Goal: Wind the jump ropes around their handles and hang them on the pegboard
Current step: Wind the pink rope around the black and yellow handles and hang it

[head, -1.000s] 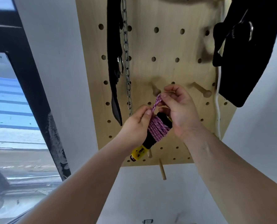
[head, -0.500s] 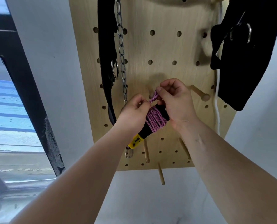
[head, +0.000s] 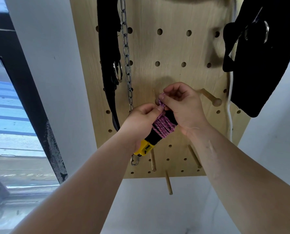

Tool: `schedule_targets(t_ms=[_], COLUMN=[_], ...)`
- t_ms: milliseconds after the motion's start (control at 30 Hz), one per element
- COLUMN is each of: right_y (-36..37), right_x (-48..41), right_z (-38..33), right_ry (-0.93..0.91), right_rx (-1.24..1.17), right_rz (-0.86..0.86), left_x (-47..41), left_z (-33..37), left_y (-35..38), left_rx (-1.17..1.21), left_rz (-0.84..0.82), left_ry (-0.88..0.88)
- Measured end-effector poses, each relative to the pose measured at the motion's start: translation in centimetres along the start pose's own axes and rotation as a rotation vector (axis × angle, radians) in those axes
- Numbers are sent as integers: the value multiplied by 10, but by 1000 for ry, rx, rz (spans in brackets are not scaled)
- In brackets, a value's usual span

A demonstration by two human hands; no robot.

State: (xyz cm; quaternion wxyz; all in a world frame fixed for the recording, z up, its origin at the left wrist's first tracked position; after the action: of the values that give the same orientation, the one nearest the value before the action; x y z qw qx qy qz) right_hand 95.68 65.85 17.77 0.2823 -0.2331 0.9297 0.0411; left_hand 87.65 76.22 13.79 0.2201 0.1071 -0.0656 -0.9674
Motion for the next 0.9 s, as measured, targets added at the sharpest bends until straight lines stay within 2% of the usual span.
schedule_targets(t_ms=[167,267,367,633,900], right_y=[-6,-7,-5,-9,0], right_x=[-3,-4,-6,-21,-59], right_z=[6,11,15,31,45], right_ry=[34,61,78,126,97], right_rx=[8,3,-24,4,250], right_rz=[-9,2,-1,50,104], left_x=[0,-1,-2,-31,-66], left_z=[0,3,4,-6,-14], left_y=[0,-6,-3,-5,-16], left_rx=[51,-99,-179,-220,-349], left_rz=[65,196,257,294,415], left_ry=[16,157,257,243,339])
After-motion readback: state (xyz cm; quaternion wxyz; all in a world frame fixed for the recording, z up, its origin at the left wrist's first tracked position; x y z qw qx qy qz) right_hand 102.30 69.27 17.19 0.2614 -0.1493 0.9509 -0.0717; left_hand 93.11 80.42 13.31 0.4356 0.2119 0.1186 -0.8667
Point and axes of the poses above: each hand's wrist, its own x-axis away from the middle knuckle, its own y-axis out of the palm, z = x × y, the point moved 5 cm from there along -x, towards the middle knuckle, and after that the axes turned 10 degrees about x, right-handed, at the moved point
